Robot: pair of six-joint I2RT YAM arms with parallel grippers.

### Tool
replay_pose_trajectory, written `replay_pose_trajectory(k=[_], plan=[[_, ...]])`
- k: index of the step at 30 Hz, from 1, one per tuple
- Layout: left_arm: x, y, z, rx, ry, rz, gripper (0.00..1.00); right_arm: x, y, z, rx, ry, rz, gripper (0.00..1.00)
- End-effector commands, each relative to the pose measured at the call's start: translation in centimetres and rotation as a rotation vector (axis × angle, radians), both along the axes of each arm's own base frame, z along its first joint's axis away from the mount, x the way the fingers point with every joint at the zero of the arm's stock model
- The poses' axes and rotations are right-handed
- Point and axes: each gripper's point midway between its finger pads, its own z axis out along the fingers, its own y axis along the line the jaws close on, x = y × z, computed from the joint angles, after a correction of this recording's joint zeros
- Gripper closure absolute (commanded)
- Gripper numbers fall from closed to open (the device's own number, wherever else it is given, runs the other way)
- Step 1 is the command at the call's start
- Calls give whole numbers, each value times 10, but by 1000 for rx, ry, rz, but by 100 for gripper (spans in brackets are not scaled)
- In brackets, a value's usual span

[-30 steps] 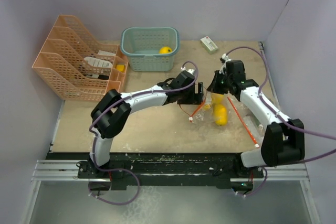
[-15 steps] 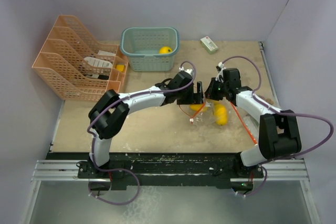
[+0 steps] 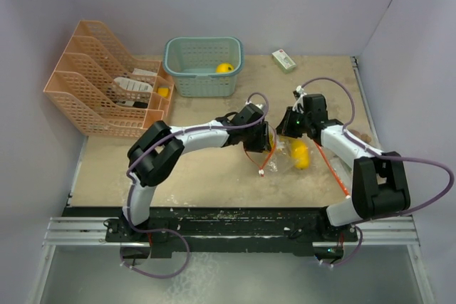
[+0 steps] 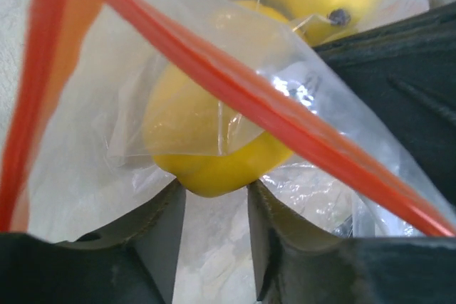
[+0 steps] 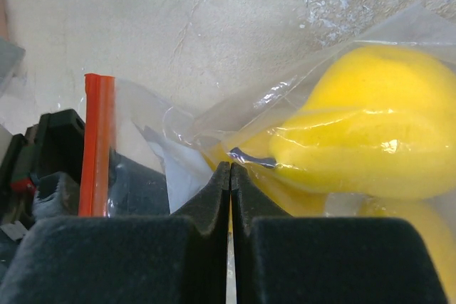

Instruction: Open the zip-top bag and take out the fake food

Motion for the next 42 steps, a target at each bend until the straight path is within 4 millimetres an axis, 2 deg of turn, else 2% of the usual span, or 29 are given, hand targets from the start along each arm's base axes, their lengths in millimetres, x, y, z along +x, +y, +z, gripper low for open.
replay_pose_trajectory(k=[1,3,6,11,12,14,15,17,20,22,24,27,28,29,30,32,35,37,42], plan=[[7,-13,18,-42,-34,-9,65,-30,-11,-25,-59,108,2,100],[6,-11,22,-42,-37,-18,72,-30,-12,-27,-63,110,-2,100],[4,-4,33,-32,-54,-21,76,-29,-13,-29,-71,115,-10,100],[4,20,51,6,-115,12,77,-27,-14,-25,-73,108,-12,100],[5,24,53,8,-125,23,74,-25,-15,-24,-77,105,-15,100],[7,29,56,-2,-132,35,61,-23,-19,-19,-99,96,-31,100],[8,29,56,-7,-134,38,53,-22,-23,-16,-118,90,-52,100],[9,27,56,-7,-132,37,44,-19,-35,-5,-158,56,-111,100],[10,24,53,-17,-124,32,31,-15,-50,15,-217,10,-176,100],[10,22,50,-21,-118,30,27,-16,-56,24,-233,-7,-203,100],[10,19,49,-28,-116,26,26,-19,-60,32,-237,-29,-226,91],[10,18,48,-30,-113,23,25,-22,-66,40,-247,-58,-259,66],[11,18,48,-33,-113,23,25,-25,-68,40,-252,-51,-262,62],[11,17,49,-35,-115,20,25,-26,-68,41,-254,-47,-263,62],[11,17,50,-36,-115,18,25,-27,-68,41,-251,-44,-262,65],[11,15,51,-41,-118,16,25,-30,-68,36,-250,-30,-262,80],[12,12,51,-48,-113,10,25,-33,-67,19,-258,20,-257,96],[12,8,51,-57,-111,2,25,-33,-66,4,-260,53,-253,100],[11,2,47,-54,-105,-10,25,-23,-52,-21,-227,104,-205,100]])
